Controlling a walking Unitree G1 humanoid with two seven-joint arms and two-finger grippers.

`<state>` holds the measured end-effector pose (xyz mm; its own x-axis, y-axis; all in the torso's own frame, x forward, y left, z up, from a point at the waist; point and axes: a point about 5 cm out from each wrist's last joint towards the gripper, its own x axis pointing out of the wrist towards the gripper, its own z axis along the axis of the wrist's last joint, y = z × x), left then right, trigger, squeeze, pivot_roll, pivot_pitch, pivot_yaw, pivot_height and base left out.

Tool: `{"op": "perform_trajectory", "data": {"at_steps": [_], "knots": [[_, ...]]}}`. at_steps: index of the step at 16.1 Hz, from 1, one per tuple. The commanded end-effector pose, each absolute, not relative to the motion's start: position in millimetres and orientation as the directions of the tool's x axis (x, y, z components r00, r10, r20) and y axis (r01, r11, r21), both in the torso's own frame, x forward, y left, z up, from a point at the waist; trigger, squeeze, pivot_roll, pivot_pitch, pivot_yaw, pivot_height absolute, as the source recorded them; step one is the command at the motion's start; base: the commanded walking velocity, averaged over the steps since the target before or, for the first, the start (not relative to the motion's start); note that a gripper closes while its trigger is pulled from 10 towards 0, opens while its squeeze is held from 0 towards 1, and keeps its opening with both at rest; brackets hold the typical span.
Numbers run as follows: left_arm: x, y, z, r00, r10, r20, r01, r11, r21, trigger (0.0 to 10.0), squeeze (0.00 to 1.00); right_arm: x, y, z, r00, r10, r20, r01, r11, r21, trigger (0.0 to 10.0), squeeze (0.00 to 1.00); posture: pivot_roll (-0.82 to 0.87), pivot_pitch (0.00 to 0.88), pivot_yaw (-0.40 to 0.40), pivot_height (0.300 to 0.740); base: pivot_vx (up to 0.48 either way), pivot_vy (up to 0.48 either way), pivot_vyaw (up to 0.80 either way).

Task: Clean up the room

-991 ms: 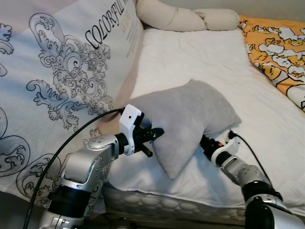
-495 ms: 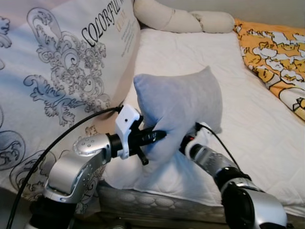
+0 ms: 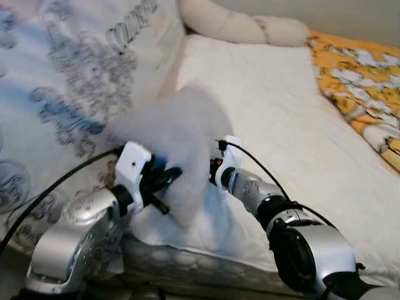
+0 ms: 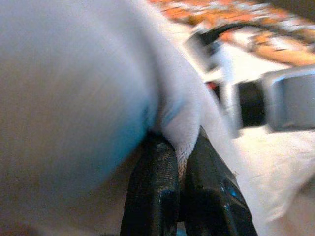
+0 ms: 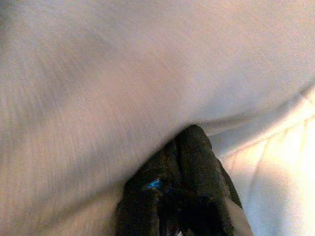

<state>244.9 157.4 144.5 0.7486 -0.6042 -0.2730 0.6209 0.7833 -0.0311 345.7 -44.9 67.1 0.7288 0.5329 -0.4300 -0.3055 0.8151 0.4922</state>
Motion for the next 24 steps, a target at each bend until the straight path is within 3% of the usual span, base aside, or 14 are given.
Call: {"op": "perform_trajectory", "data": {"at_steps": [1,3,5,7,8,9,10,11,12,19,20,21,22,24], "knots": [[245,158,146,0.769,-0.582,-0.266,0.603,0.797,0.0,0.0,0.0,350,-38,77,0.725,0.564,-0.395,-0.371,0.803,0.466,0.0,0.0,0.24,0.0,-0.115,0.74,0.0,0.0,0.0],[246,168,143,0.818,-0.508,-0.271,0.544,0.835,0.077,0.0,0.0,347,-41,70,0.72,0.548,-0.426,-0.365,0.821,0.439,0.0,0.0,0.25,0.0,-0.126,0.74,0.0,0.0,0.0],[248,175,120,0.837,-0.431,-0.337,0.503,0.849,0.162,0.0,0.0,339,-52,52,0.725,0.462,-0.51,-0.316,0.882,0.35,10.0,0.0,0.25,0.0,-0.126,0.74,0.0,0.0,0.0],[247,165,106,0.804,-0.459,-0.379,0.542,0.828,0.145,0.0,0.0,336,-64,43,0.743,0.383,-0.548,-0.247,0.919,0.308,10.0,0.0,0.24,0.0,-0.114,0.74,0.0,0.0,0.0],[246,157,101,0.775,-0.489,-0.401,0.579,0.803,0.139,1.8,0.0,336,-70,41,0.753,0.363,-0.549,-0.216,0.924,0.314,10.0,1.0,0.23,0.0,-0.104,0.74,0.0,0.0,0.0],[245,154,99,0.766,-0.499,-0.406,0.591,0.794,0.139,1.8,0.0,336,-73,41,0.76,0.352,-0.547,-0.2,0.926,0.319,10.0,1.0,0.23,0.0,-0.104,0.74,0.0,0.0,0.0],[246,152,97,0.765,-0.494,-0.414,0.594,0.789,0.157,10.0,0.0,338,-78,41,0.77,0.336,-0.542,-0.177,0.929,0.324,10.0,1.0,0.22,0.0,-0.1,0.74,0.0,0.0,0.0],[248,148,93,0.748,-0.512,-0.422,0.609,0.783,0.129,10.0,0.0,340,-86,43,0.793,0.303,-0.528,-0.143,0.936,0.323,10.0,1.0,0.22,0.0,-0.097,0.74,0.0,0.0,0.0],[249,147,92,0.743,-0.526,-0.414,0.614,0.782,0.109,10.0,1.0,343,-93,45,0.812,0.286,-0.508,-0.122,0.935,0.332,10.0,1.0,0.22,0.0,-0.095,0.74,0.0,0.0,0.0],[258,177,100,0.767,-0.468,-0.438,0.594,0.777,0.209,10.0,1.0,352,-128,65,0.878,0.375,-0.297,-0.25,0.889,0.383,10.0,1.0,0.2,0.0,-0.076,0.74,0.0,0.0,0.0],[256,182,115,0.747,-0.529,-0.403,0.637,0.744,0.202,10.0,0.32,351,-133,66,0.862,0.426,-0.275,-0.314,0.874,0.372,10.0,1.0,0.2,0.0,-0.071,0.74,0.0,0.0,0.0],[255,183,120,0.737,-0.552,-0.39,0.653,0.731,0.199,10.0,0.32,350,-134,67,0.854,0.446,-0.269,-0.338,0.867,0.366,10.0,1.0,0.19,0.0,-0.071,0.74,0.0,0.0,0.0],[251,184,133,0.694,-0.619,-0.368,0.705,0.687,0.175,10.0,0.0,348,-137,67,0.832,0.488,-0.263,-0.387,0.851,0.354,10.0,1.0,0.19,0.0,-0.069,0.74,0.0,0.0,0.0],[243,183,146,0.599,-0.704,-0.38,0.79,0.598,0.138,10.0,0.0,340,-146,67,0.773,0.577,-0.264,-0.498,0.81,0.309,10.0,1.0,0.18,0.0,-0.065,0.74,0.0,0.0,0.0]]}}
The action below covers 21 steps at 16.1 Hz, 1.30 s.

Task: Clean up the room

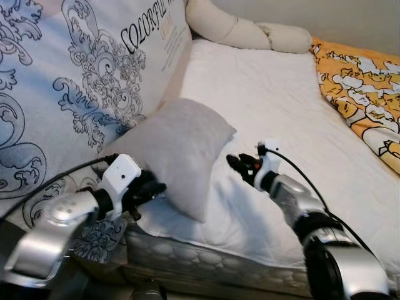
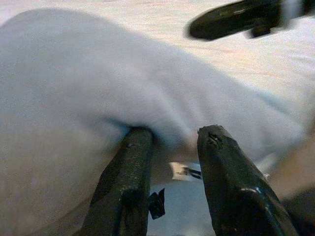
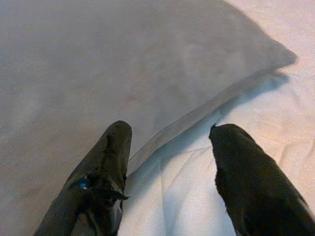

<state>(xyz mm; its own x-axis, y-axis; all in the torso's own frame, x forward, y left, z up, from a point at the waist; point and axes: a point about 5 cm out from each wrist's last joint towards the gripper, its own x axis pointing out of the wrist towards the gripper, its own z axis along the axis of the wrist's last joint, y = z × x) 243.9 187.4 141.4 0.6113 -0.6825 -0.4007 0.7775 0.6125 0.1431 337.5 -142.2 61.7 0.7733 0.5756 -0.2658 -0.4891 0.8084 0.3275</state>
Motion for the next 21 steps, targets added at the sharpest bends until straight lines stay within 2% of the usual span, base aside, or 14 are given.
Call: {"op": "perform_trajectory", "data": {"at_steps": [1,2,5,9,10,11,13,14,16,17,18,19,20,21], "knots": [[239,182,151,0.539,-0.741,-0.401,0.833,0.54,0.12,10.0,0.0,336,-153,68,0.747,0.606,-0.273,-0.541,0.793,0.279,10.0,1.0,0.18,0.0,-0.061,0.74,0.0,0.0,0.0],[236,181,155,0.494,-0.764,-0.415,0.861,0.497,0.108,10.0,0.0,333,-161,70,0.733,0.62,-0.278,-0.566,0.784,0.256,10.0,1.0,0.17,0.0,-0.058,0.74,0.0,0.0,0.0],[238,182,162,0.434,-0.777,-0.456,0.894,0.436,0.107,10.0,0.0,328,-181,76,0.725,0.621,-0.298,-0.591,0.783,0.196,10.0,1.0,0.15,0.0,-0.049,0.74,0.0,0.0,0.0],[247,174,161,0.403,-0.793,-0.457,0.912,0.391,0.125,10.0,0.0,314,-190,82,0.667,0.669,-0.328,-0.661,0.735,0.154,10.0,1.0,0.12,0.0,-0.043,0.74,0.0,0.0,0.0],[244,166,155,0.325,-0.807,-0.493,0.942,0.322,0.094,10.0,0.0,307,-193,85,0.631,0.693,-0.349,-0.697,0.704,0.136,10.0,1.0,0.11,0.0,-0.037,0.74,0.0,0.0,0.0],[242,165,154,0.302,-0.807,-0.507,0.95,0.301,0.086,10.0,0.0,305,-194,86,0.623,0.697,-0.355,-0.704,0.698,0.132,10.0,1.0,0.11,0.0,-0.037,0.74,0.0,0.0,0.0],[236,165,140,0.177,-0.766,-0.618,0.978,0.207,0.024,10.0,0.0,295,-199,91,0.561,0.724,-0.401,-0.757,0.645,0.105,10.0,1.0,0.09,0.0,-0.027,0.74,0.0,0.0,0.0],[236,167,137,0.162,-0.75,-0.641,0.981,0.193,0.022,10.0,0.0,293,-199,93,0.546,0.728,-0.413,-0.767,0.633,0.102,10.0,1.0,0.09,0.0,-0.027,0.74,0.0,0.0,0.0],[254,164,119,0.192,-0.691,-0.696,0.98,0.175,0.096,10.0,0.0,278,-196,95,0.43,0.757,-0.492,-0.835,0.54,0.1,10.0,1.0,0.08,0.0,-0.028,0.74,0.0,0.0,0.0],[260,160,114,0.208,-0.687,-0.697,0.977,0.18,0.115,10.0,0.0,275,-195,95,0.406,0.761,-0.507,-0.848,0.52,0.101,10.0,1.0,0.08,0.0,-0.029,0.74,0.0,0.0,0.0],[265,155,107,0.203,-0.686,-0.699,0.978,0.174,0.114,10.0,0.0,273,-193,95,0.389,0.763,-0.517,-0.858,0.504,0.098,10.0,0.93,0.08,0.0,-0.027,0.74,0.0,0.0,0.0],[268,153,102,0.207,-0.678,-0.705,0.977,0.174,0.12,10.0,0.0,272,-192,95,0.382,0.763,-0.521,-0.862,0.498,0.096,10.0,0.39,0.07,0.0,-0.027,0.74,0.0,0.0,0.0],[273,147,89,0.202,-0.654,-0.729,0.979,0.164,0.124,10.0,0.0,269,-191,95,0.367,0.761,-0.535,-0.867,0.488,0.098,10.0,0.0,0.07,0.0,-0.026,0.74,0.0,0.0,0.0],[276,142,77,0.179,-0.636,-0.751,0.984,0.134,0.12,10.0,0.0,266,-190,96,0.35,0.76,-0.548,-0.872,0.478,0.106,10.0,0.0,0.06,0.0,-0.025,0.74,0.0,0.0,0.0]]}}
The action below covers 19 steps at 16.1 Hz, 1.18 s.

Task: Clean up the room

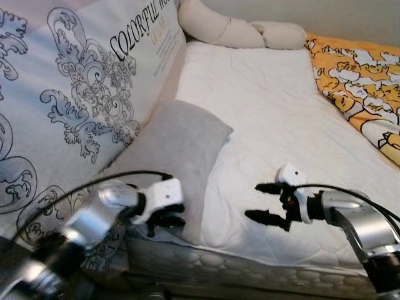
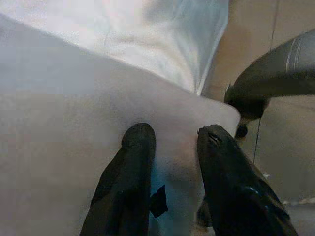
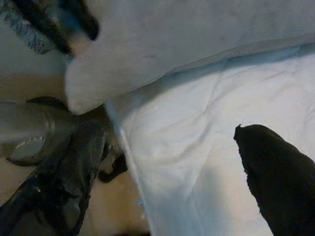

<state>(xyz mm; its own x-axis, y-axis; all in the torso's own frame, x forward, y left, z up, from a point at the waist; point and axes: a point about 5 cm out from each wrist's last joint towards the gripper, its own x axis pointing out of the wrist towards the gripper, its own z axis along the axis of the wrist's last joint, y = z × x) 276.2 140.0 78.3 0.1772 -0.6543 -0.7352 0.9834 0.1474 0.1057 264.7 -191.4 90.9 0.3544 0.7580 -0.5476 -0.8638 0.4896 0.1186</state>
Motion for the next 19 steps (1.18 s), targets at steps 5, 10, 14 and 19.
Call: {"op": "perform_trajectory", "data": {"at_steps": [5,10,14,19], "knots": [[293,116,50,0.232,-0.619,-0.75,0.972,0.126,0.197,10.0,0.0,261,-193,102,0.337,0.753,-0.566,-0.877,0.47,0.103,10.0,0.0,0.04,0.0,-0.018,0.74,0.0,0.0,0.0],[329,104,64,0.525,-0.589,-0.615,0.848,0.297,0.439,10.0,0.0,263,-192,105,0.358,0.747,-0.56,-0.871,0.483,0.087,10.0,0.0,0.03,0.0,-0.019,0.74,0.0,0.0,0.0],[345,109,71,0.659,-0.528,-0.537,0.748,0.381,0.543,10.0,0.0,264,-193,106,0.382,0.738,-0.557,-0.863,0.5,0.069,10.0,0.0,0.02,0.0,-0.013,0.74,0.0,0.0,0.0],[329,101,60,0.525,-0.674,-0.521,0.85,0.384,0.361,10.0,0.0,262,-191,105,0.389,0.737,-0.553,-0.86,0.505,0.067,10.0,0.0,0.02,0.0,-0.008,0.74,0.0,0.0,0.0]]}}
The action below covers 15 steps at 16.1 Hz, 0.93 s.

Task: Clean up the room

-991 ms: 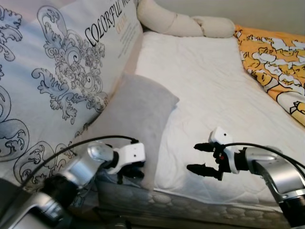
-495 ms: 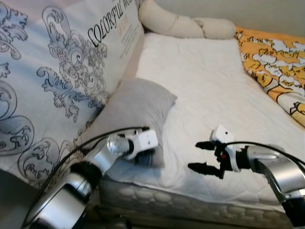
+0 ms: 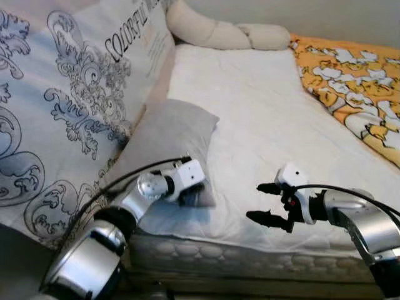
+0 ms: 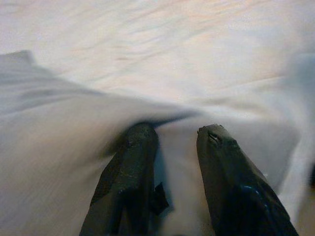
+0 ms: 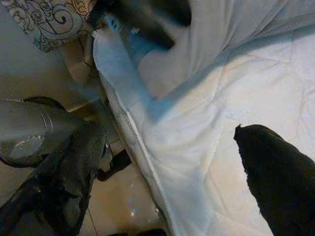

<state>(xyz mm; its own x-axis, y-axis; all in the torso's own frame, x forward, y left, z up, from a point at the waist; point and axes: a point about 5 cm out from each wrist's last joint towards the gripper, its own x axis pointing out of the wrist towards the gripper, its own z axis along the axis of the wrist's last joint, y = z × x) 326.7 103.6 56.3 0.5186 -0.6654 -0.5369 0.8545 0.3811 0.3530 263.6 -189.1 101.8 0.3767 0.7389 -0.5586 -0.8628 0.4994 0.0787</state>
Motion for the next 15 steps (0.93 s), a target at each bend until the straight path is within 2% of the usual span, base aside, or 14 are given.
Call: {"op": "perform_trajectory", "data": {"at_steps": [1,2,3,6,7,8,11,12,14,15], "knots": [[324,103,57,0.491,-0.696,-0.524,0.871,0.369,0.326,10.0,0.0,262,-191,104,0.39,0.736,-0.553,-0.86,0.506,0.067,10.0,0.0,0.02,0.0,-0.008,0.74,0.0,0.0,0.0],[322,106,57,0.468,-0.713,-0.521,0.883,0.365,0.295,10.0,0.0,262,-191,104,0.39,0.736,-0.554,-0.86,0.506,0.067,10.0,0.0,0.02,0.0,-0.008,0.74,0.0,0.0,0.0],[320,111,60,0.452,-0.74,-0.498,0.892,0.383,0.239,10.0,1.0,261,-191,104,0.392,0.735,-0.554,-0.859,0.508,0.067,10.0,0.0,0.02,0.0,-0.007,0.74,0.0,0.0,0.0],[317,113,84,0.423,-0.831,-0.362,0.906,0.392,0.159,10.0,1.0,260,-194,103,0.393,0.731,-0.558,-0.856,0.512,0.068,10.0,0.0,0.03,0.0,-0.013,0.74,0.0,0.0,0.0],[317,110,98,0.422,-0.86,-0.285,0.906,0.397,0.144,10.0,0.83,260,-195,104,0.394,0.73,-0.558,-0.855,0.514,0.068,10.0,0.0,0.03,0.0,-0.014,0.74,0.0,0.0,0.0],[318,108,111,0.436,-0.875,-0.21,0.899,0.416,0.137,10.0,0.0,260,-196,105,0.397,0.729,-0.557,-0.853,0.517,0.068,10.0,0.0,0.04,0.0,-0.016,0.74,0.0,0.0,0.0],[317,104,140,0.469,-0.881,-0.064,0.882,0.462,0.093,10.0,0.0,261,-199,113,0.425,0.748,-0.511,-0.84,0.535,0.085,10.0,0.0,0.04,0.0,-0.018,0.74,0.0,0.0,0.0],[316,106,156,0.536,-0.844,0.012,0.843,0.536,0.056,10.0,0.0,265,-196,126,0.473,0.772,-0.424,-0.82,0.562,0.108,10.0,0.0,0.04,0.0,-0.017,0.74,0.0,0.0,0.0],[318,112,162,0.636,-0.771,0.022,0.77,0.636,0.043,10.0,0.0,269,-194,134,0.533,0.771,-0.349,-0.794,0.598,0.107,10.0,0.0,0.04,0.0,-0.018,0.74,0.0,0.0,0.0],[320,123,160,0.751,-0.66,0.006,0.66,0.751,0.034,10.0,0.0,275,-190,139,0.612,0.737,-0.285,-0.748,0.657,0.091,10.0,0.0,0.03,0.0,-0.015,0.74,0.0,0.0,0.0]]}}
